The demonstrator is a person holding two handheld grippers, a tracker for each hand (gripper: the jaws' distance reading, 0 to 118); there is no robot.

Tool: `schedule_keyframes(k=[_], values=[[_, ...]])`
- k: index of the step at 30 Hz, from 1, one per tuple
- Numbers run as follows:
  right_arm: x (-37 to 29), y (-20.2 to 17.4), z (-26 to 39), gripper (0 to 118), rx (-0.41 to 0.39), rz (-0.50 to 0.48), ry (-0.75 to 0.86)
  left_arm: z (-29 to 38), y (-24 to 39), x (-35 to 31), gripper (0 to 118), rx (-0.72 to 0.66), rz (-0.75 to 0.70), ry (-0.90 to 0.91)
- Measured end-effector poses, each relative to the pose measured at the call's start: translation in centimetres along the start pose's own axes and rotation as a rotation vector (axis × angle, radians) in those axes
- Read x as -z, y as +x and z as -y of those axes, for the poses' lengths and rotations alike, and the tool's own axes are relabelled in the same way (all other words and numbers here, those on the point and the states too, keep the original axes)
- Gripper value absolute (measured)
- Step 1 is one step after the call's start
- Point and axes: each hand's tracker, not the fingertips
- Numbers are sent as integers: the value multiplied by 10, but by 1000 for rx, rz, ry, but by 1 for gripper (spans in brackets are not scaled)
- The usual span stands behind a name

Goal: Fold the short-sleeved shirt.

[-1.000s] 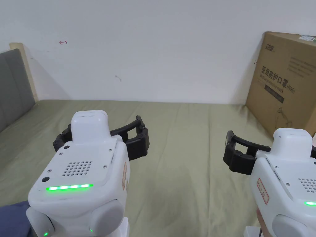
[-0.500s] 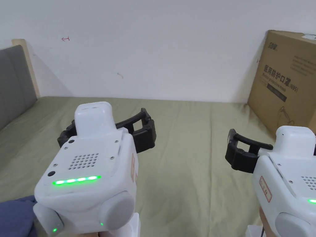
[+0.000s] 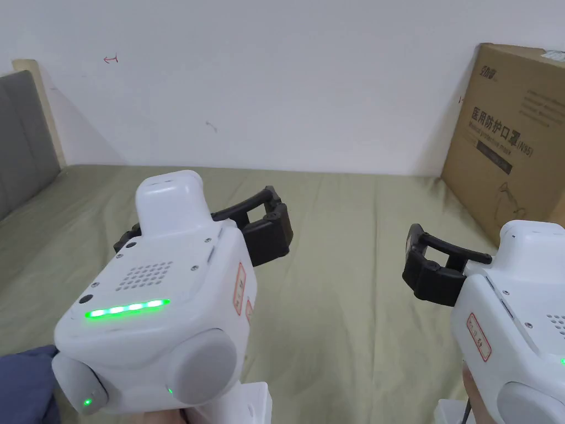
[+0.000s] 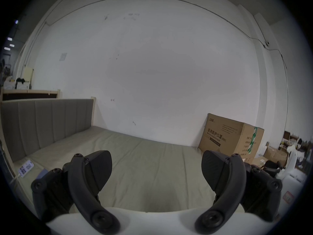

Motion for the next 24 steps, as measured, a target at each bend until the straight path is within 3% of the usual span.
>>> schedule_keyframes(k=[10,24], values=[[19,0,10,118,28,-8,-17,10,-11,32,109,-97,-51,-82],[41,-2,22,118,29,-16,-65,20,-14,52,109,-40,-85,-89]])
